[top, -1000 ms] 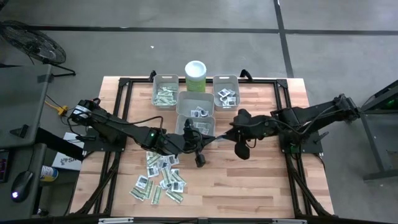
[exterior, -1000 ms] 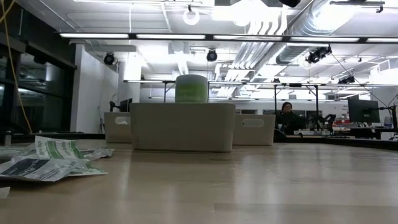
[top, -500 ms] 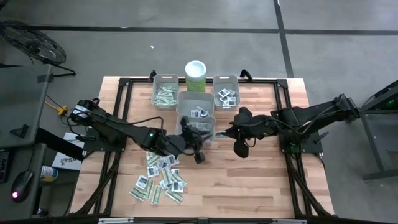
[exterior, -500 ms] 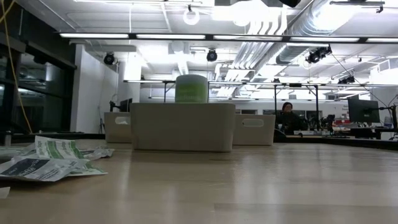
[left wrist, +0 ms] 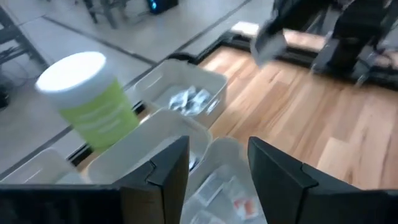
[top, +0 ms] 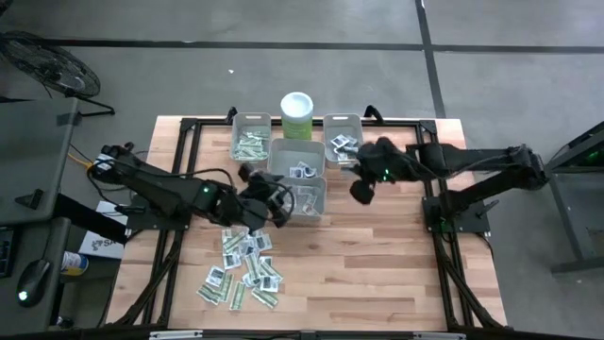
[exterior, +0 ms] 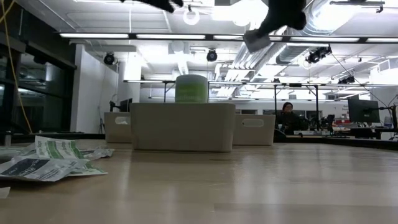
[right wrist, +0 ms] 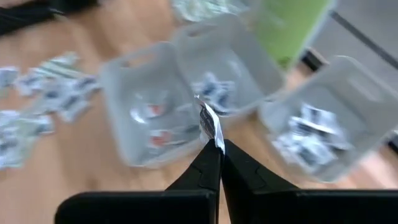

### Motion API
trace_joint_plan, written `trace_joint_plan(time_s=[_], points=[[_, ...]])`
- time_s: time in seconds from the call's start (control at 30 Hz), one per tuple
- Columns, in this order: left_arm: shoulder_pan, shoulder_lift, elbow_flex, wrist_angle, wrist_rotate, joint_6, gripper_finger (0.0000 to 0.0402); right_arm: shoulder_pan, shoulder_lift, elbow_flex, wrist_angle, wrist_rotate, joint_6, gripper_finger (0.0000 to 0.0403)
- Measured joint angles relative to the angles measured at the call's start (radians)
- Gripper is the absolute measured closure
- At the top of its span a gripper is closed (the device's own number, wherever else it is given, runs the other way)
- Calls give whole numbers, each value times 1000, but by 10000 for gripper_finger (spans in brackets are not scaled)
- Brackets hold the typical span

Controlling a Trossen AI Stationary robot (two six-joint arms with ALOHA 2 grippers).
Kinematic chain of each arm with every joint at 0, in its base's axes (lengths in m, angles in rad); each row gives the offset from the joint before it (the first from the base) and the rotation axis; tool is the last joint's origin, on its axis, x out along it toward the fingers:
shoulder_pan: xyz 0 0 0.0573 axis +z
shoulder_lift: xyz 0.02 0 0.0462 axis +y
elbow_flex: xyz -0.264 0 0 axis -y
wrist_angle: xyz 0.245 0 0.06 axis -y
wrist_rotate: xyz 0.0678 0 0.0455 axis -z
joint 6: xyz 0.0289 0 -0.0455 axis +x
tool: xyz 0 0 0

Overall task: Pick & Place First Aid Supplies
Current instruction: Put the towelette pack into the right bin

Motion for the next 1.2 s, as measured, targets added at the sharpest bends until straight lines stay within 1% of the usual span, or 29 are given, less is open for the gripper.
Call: trace_joint_plan(time_s=[0.13,0.27,0.47,0.7,0.87,1.0,1.1,1.2], points=[[0,-24,-6,-134,3,-79,238,-118,5,0,-33,-10,-96,403],[0,-45,-54,-194,10,-159,238,-244,25,-2,-40,-57,-194,403],[-2,-114,-177,-165,35,-259,238,-407,99,-2,-6,-159,-330,403],[-2,-254,-336,-65,77,-293,238,-541,230,-2,78,-253,-432,402],[-2,-351,-440,17,112,-310,238,-613,329,-2,131,-330,-433,402],[-2,-418,-521,91,144,-313,238,-652,407,-2,144,-375,-378,403],[-2,-454,-574,141,163,-314,238,-667,444,-2,164,-386,-328,403],[-2,-487,-619,180,181,-315,238,-672,457,-2,198,-389,-281,403]])
